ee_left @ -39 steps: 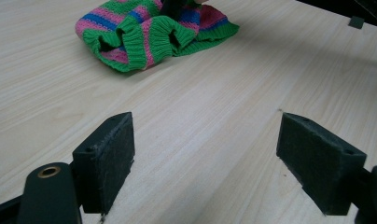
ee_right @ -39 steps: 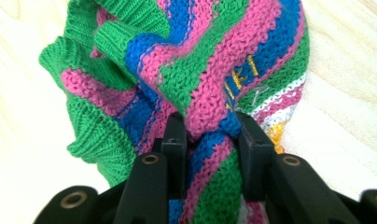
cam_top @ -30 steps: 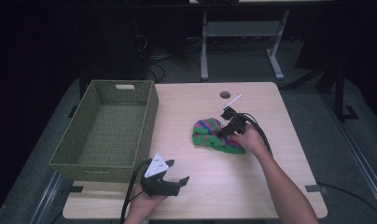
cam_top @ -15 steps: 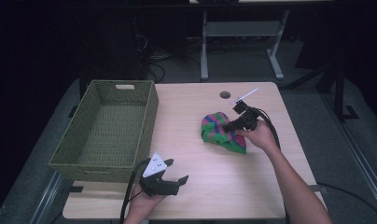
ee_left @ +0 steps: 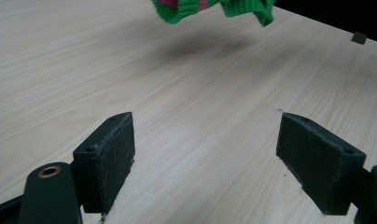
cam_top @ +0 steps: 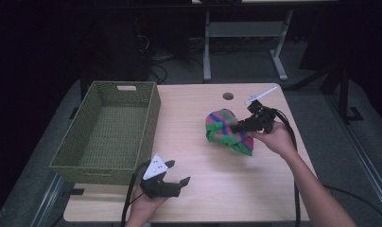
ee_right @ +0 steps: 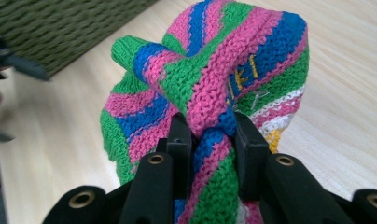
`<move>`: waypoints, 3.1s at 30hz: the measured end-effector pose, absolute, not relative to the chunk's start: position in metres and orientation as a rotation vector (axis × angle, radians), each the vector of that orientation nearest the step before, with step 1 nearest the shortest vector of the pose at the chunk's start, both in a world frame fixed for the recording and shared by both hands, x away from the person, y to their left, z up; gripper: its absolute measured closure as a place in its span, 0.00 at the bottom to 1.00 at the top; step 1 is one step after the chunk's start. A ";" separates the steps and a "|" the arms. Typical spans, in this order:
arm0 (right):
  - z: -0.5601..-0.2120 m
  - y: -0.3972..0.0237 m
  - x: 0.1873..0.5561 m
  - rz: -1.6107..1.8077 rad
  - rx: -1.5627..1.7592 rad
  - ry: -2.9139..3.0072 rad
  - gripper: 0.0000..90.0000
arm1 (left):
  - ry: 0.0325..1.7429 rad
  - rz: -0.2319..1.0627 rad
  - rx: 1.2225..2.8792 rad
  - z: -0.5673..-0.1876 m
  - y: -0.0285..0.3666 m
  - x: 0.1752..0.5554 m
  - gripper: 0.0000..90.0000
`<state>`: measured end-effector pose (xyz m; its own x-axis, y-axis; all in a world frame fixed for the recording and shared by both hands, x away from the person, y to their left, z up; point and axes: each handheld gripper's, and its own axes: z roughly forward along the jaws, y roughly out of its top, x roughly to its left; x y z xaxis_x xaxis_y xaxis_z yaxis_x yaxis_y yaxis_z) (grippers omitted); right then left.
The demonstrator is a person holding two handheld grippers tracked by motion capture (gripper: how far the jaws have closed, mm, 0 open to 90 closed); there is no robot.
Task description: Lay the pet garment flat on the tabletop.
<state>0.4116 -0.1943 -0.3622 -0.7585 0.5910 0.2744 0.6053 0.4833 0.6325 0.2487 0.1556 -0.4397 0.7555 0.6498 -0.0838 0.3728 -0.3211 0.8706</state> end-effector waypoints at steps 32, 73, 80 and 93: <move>-0.367 -0.177 0.330 -1.195 -0.828 -2.746 0.79 | 0.731 0.369 1.847 -0.430 0.162 0.240 0.20; -0.420 -0.138 0.338 -1.023 -0.839 -2.751 0.48 | 0.728 0.358 1.872 -0.431 0.161 0.241 0.20; -0.391 -0.141 0.327 -1.083 -0.766 -2.766 0.46 | 0.724 0.365 1.872 -0.432 0.161 0.242 0.20; -0.386 -0.109 0.307 -1.044 -0.524 -2.810 0.50 | 0.730 0.366 1.876 -0.432 0.162 0.243 0.20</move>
